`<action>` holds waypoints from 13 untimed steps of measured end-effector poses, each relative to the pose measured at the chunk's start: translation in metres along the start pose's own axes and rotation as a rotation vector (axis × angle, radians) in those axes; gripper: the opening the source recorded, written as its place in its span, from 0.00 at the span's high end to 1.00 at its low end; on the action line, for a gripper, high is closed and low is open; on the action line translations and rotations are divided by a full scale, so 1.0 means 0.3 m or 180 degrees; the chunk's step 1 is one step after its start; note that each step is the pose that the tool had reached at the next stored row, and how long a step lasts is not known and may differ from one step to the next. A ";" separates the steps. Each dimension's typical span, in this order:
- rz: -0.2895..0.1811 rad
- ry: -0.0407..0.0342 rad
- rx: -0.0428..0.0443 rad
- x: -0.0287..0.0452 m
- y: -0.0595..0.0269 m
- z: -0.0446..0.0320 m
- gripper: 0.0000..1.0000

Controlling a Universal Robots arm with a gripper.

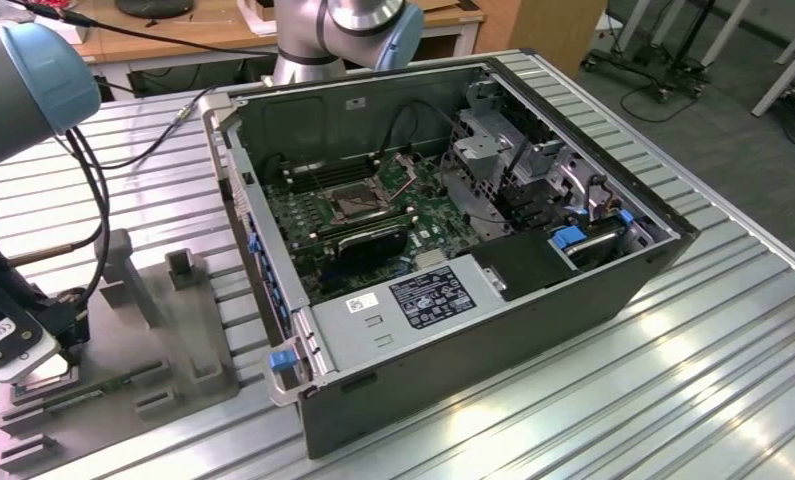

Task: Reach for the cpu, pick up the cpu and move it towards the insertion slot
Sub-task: 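Pick up the cpu and move it towards the insertion slot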

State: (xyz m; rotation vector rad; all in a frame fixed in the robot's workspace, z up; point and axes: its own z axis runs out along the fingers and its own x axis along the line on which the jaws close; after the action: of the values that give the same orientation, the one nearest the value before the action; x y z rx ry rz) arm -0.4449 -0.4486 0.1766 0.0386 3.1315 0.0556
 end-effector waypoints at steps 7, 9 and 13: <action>0.0000 0.0000 0.0000 0.000 0.000 0.000 0.45; 0.0000 0.0000 0.0000 0.000 0.000 0.001 0.45; 0.0000 -0.0001 -0.0001 0.000 0.000 0.000 0.45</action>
State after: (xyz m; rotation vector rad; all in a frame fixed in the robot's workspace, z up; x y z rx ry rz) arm -0.4449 -0.4487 0.1765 0.0386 3.1313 0.0558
